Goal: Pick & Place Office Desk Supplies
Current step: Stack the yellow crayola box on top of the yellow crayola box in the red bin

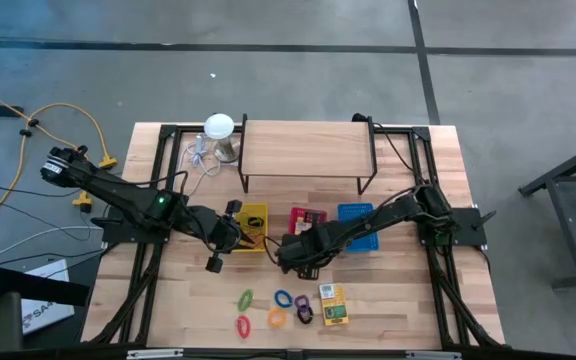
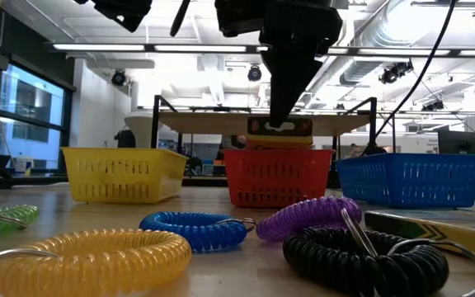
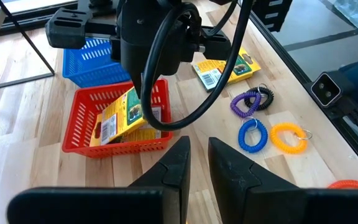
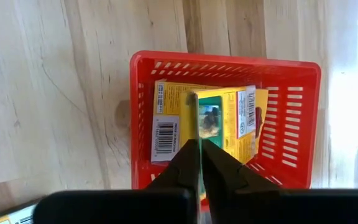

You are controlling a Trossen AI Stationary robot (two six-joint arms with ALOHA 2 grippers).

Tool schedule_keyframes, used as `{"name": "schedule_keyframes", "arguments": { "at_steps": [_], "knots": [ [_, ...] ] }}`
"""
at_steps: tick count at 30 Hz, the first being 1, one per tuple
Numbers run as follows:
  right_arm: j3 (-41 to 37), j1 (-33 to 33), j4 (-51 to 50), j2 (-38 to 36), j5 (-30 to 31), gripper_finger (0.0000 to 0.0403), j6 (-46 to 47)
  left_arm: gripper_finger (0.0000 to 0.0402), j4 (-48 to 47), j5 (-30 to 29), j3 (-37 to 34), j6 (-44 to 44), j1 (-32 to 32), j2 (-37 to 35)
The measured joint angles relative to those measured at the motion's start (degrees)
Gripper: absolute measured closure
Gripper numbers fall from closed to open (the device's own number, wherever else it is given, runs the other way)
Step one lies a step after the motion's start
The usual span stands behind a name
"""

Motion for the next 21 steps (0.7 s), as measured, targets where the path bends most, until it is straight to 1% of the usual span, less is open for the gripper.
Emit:
{"name": "schedule_keyframes", "arguments": {
  "at_steps": [7, 11, 16, 21],
  "knots": [
    [0.00, -0.13, -0.14, -0.02, 0.02, 0.0331, 0.00, 0.0347, 0.00, 0.00, 0.02, 0.00, 0.00, 0.00],
    [0.00, -0.13, -0.14, -0.02, 0.02, 0.0307, 0.00, 0.0347, 0.01, 0.00, 0.00, 0.00, 0.00, 0.00],
    [0.00, -0.13, -0.14, -0.02, 0.02, 0.0294, 0.00, 0.0347, 0.00, 0.00, 0.00, 0.00, 0.00, 0.00],
    [0.00, -0.13, -0.14, -0.02, 0.02, 0.0295, 0.07, 0.0347, 0.02, 0.00, 0.00, 0.00, 0.00, 0.00]
  ]
}}
